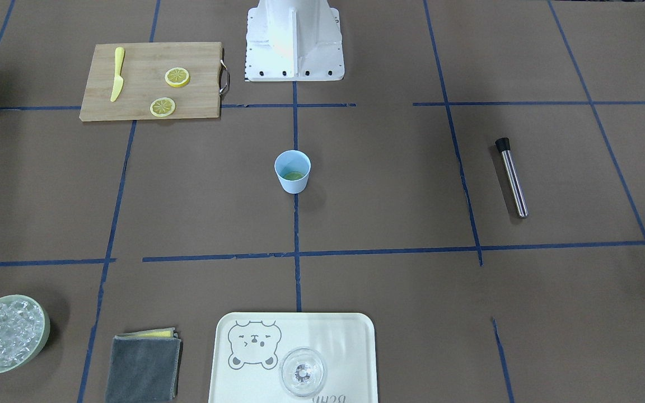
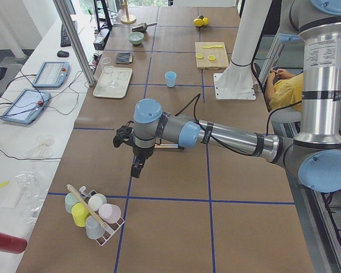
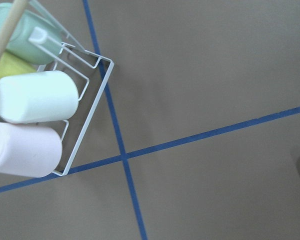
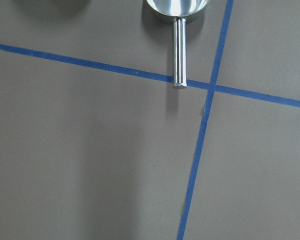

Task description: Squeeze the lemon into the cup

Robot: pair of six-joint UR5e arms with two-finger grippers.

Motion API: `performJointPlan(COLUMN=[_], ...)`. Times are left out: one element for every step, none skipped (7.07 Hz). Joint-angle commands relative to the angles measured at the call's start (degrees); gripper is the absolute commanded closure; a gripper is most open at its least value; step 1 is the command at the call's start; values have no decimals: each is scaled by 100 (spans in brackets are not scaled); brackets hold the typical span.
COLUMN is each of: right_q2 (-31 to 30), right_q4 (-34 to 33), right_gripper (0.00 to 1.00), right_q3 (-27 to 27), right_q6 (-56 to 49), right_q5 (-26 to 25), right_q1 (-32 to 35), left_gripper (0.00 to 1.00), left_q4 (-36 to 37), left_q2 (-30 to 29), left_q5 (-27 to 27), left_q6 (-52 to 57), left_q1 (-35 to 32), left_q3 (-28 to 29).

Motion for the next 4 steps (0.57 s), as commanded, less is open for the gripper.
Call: performJointPlan(right_q2=[-30, -22, -21, -13], right_q4=[-363, -363, -328, -328], right_gripper=[0, 0, 0, 0], right_q3=[38, -23, -110, -163], right_q6=[-233, -189, -189, -189], right_q5=[10, 11, 11, 2], right_q1=[160, 152, 152, 152], left_gripper=[0, 0, 0, 0], left_q4=[689, 672, 663, 663], left_q2=[394, 476, 590, 609], left_q5=[-434, -846, -1050, -1043], left_q6=[698, 681, 681, 724], left_q1=[-411, -403, -385, -359], left_q3=[-34, 70, 18, 183])
